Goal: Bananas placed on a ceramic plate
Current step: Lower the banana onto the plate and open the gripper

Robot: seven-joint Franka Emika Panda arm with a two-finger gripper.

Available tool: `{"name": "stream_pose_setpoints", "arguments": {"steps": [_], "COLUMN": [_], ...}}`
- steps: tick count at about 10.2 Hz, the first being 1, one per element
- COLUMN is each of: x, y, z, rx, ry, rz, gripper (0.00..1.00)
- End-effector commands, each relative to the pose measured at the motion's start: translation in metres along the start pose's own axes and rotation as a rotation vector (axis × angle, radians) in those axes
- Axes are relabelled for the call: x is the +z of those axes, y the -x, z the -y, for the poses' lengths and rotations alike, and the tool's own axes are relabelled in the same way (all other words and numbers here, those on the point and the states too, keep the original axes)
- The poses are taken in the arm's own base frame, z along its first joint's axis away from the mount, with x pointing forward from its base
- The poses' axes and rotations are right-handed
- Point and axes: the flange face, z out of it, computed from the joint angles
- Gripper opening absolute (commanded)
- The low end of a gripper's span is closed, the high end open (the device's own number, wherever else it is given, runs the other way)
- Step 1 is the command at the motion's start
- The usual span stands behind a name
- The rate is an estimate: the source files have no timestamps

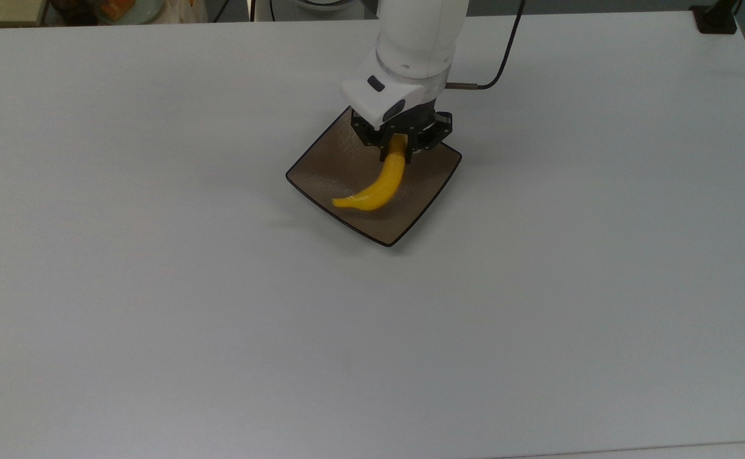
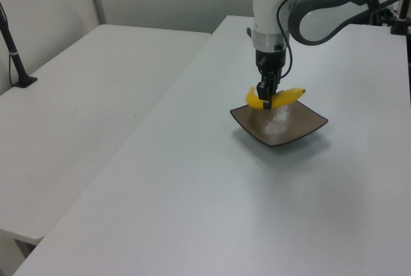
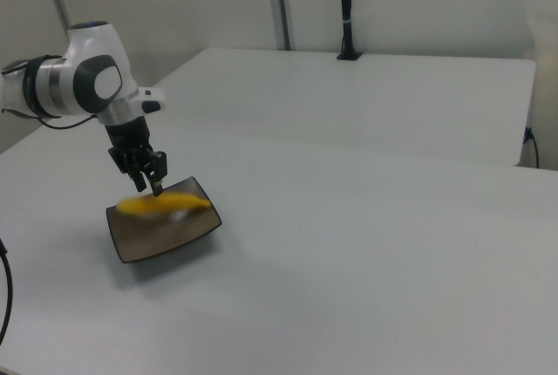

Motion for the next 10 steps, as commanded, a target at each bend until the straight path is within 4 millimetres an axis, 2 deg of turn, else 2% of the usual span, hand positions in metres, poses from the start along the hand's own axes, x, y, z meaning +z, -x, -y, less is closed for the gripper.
{"name": "stream_pose_setpoints", "arguments": {"steps": [1, 3, 6, 7, 9, 10], "x": [-0.005, -0.030, -0.051, -0.061, -0.084, -0.089], "y": [0.008, 0.008, 0.020, 0.026, 0.031, 0.038], "z": [-0.002, -0.008, -0.022, -0.034, -0.074, -0.093], "rx": [-0.002, 0.008, -0.086, -0.088, -0.016, 0.023], "ry": [-0.013, -0.004, 0.054, 0.065, 0.036, -0.010], "rz": [0.013, -0.006, 0.026, 0.025, 0.005, 0.003], "gripper": [1.00, 1.00, 1.00, 1.00, 1.00, 1.00]}}
